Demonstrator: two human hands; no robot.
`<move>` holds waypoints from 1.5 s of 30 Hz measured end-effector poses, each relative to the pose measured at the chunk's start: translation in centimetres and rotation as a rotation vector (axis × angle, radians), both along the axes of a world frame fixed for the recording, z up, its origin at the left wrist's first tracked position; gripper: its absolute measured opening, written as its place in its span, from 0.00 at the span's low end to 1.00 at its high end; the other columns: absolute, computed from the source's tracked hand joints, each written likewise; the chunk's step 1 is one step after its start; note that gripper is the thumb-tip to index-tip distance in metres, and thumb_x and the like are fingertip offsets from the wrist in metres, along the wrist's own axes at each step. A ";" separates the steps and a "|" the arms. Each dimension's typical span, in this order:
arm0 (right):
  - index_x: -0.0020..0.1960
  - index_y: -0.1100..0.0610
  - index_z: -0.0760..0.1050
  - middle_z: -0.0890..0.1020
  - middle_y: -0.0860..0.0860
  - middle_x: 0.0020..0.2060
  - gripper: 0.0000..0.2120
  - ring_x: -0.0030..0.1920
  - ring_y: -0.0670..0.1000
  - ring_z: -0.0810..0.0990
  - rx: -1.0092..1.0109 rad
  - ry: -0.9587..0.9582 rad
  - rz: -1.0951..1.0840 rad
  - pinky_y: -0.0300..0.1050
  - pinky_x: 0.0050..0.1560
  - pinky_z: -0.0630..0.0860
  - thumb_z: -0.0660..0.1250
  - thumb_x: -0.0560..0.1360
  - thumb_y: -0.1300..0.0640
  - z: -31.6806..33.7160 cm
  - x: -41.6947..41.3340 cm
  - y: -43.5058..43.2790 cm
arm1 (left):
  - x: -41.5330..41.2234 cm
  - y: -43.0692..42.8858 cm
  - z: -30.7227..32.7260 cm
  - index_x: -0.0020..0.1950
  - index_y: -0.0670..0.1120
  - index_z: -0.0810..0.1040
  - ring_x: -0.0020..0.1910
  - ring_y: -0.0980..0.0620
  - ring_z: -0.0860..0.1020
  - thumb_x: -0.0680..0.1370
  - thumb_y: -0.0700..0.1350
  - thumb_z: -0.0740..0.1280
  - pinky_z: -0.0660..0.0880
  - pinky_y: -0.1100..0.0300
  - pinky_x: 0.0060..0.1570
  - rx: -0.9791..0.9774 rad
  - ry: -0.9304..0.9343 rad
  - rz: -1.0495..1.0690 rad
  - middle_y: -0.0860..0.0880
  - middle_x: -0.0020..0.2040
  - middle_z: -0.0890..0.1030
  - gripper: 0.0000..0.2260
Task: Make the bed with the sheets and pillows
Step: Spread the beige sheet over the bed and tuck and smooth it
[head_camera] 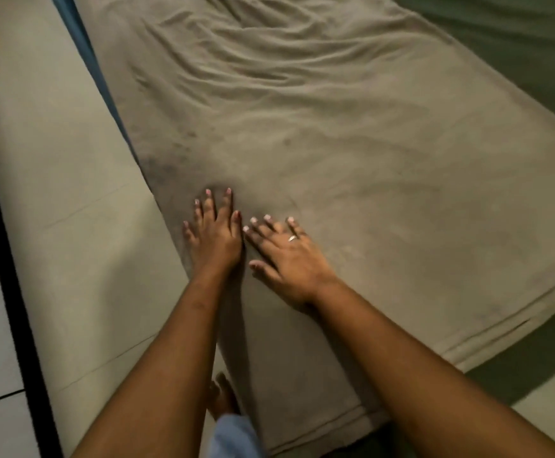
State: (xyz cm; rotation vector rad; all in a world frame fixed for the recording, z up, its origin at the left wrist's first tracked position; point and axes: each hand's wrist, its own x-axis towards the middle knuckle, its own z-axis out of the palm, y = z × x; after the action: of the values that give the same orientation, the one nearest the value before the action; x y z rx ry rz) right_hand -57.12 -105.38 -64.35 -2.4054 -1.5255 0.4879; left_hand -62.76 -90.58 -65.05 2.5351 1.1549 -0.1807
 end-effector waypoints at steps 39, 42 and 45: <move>0.78 0.56 0.44 0.47 0.52 0.78 0.29 0.77 0.54 0.44 -0.117 -0.112 -0.732 0.55 0.74 0.39 0.47 0.81 0.46 -2.7 9.8 41.3 | 12.0 35.0 -0.1 0.78 0.58 0.52 0.78 0.50 0.43 0.83 0.55 0.49 0.40 0.42 0.73 -0.047 0.006 -0.283 0.52 0.79 0.48 0.22; 0.78 0.53 0.51 0.54 0.50 0.78 0.27 0.77 0.50 0.50 -0.012 -0.039 -0.523 0.51 0.75 0.40 0.49 0.81 0.48 -2.2 12.4 41.8 | 14.9 36.8 -0.3 0.77 0.57 0.54 0.78 0.49 0.45 0.83 0.56 0.49 0.43 0.40 0.72 -0.028 0.012 -0.245 0.52 0.79 0.50 0.22; 0.75 0.53 0.62 0.64 0.52 0.74 0.28 0.74 0.53 0.62 0.005 -0.144 -0.663 0.50 0.73 0.48 0.50 0.78 0.43 -2.6 15.7 39.7 | 17.2 39.5 0.1 0.78 0.58 0.52 0.78 0.48 0.45 0.82 0.59 0.49 0.45 0.38 0.72 -0.034 0.032 -0.268 0.50 0.79 0.49 0.24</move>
State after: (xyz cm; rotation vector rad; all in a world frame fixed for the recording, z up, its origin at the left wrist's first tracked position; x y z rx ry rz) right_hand -41.46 -65.69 -66.91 -2.7784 -0.6780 0.1663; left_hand -45.56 -51.08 -65.00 2.6564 0.8113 -0.3052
